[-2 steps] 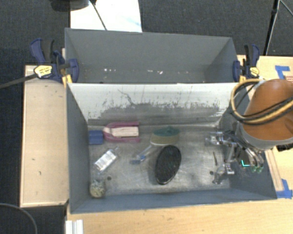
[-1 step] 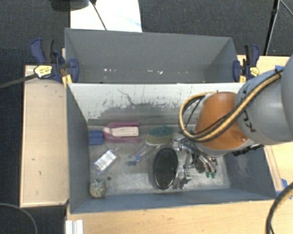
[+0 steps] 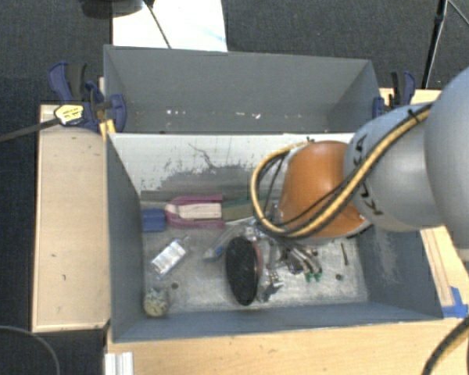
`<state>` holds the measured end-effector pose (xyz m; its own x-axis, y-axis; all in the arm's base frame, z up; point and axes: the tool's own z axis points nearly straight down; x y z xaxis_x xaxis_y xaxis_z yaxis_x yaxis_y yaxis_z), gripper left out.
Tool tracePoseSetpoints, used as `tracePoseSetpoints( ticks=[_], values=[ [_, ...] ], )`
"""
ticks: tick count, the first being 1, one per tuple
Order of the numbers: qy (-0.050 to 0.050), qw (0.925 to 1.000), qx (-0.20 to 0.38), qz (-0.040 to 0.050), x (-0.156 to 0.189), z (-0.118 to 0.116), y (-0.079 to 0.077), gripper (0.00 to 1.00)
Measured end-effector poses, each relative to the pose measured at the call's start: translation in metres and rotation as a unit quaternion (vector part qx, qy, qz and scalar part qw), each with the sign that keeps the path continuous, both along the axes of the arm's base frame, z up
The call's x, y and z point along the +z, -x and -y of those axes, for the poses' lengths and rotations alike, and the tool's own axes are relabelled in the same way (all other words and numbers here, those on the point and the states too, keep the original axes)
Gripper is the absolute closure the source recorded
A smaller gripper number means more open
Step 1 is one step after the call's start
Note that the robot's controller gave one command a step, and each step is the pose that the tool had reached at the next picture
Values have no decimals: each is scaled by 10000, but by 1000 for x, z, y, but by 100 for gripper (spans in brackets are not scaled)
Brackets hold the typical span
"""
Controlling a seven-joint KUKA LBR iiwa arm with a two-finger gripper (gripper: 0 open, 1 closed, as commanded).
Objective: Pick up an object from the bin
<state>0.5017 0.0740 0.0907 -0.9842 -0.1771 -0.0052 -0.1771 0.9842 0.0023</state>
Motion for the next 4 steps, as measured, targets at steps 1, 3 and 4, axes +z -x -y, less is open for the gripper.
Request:
tracePoseSetpoints(
  ticks=[1,3,4],
  values=[
    [1,9989,-476,-25,6,-70,-15,0],
    [15,9986,-529,-33,-15,-42,-11,100],
    [6,9988,-488,21,105,-18,-15,100]
  ],
)
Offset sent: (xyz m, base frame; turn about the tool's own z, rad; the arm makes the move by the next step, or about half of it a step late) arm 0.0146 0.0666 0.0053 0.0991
